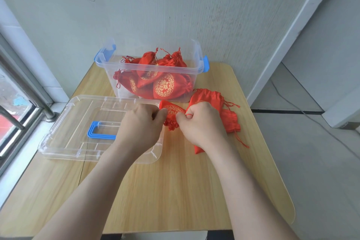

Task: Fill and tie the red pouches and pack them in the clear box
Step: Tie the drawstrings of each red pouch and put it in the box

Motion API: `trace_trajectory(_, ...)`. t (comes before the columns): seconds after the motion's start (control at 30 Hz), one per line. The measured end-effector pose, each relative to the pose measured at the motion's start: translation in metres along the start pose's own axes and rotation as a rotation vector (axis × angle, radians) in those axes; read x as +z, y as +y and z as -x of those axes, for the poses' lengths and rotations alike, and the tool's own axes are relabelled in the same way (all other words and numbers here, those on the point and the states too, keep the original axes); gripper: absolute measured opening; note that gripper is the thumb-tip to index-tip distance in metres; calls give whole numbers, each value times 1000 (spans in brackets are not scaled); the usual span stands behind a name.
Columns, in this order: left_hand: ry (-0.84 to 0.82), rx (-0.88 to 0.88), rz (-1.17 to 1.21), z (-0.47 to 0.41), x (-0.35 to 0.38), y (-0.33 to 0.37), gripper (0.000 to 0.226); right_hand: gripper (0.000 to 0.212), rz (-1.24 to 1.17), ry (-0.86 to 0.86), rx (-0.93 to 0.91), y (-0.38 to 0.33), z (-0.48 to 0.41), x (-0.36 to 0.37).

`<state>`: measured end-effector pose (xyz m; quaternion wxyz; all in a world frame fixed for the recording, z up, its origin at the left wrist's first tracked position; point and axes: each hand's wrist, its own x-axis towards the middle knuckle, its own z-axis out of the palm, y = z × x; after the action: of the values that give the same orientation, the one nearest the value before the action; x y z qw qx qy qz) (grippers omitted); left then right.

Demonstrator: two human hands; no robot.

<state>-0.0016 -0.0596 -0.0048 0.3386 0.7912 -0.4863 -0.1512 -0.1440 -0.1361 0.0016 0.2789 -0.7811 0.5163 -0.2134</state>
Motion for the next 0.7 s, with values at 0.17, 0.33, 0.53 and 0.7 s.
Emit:
trace_trajectory(0.17,70,-129,236,0,-4,4,44,40,5,0,16,-3,-1,-1)
trace_trajectory(0.33,-1,-215,545,-2,-11,11,37,35,3,-12,-17,-4,0,1)
trace_trajectory(0.53,-74,-293,740,0,-15,18,32,15,-16,-48,-31,-5,2,-2)
trace_trajectory(0.7,-106,-288,720,1,-15,19,35,7,-93,-54,-64,-9,3,-4)
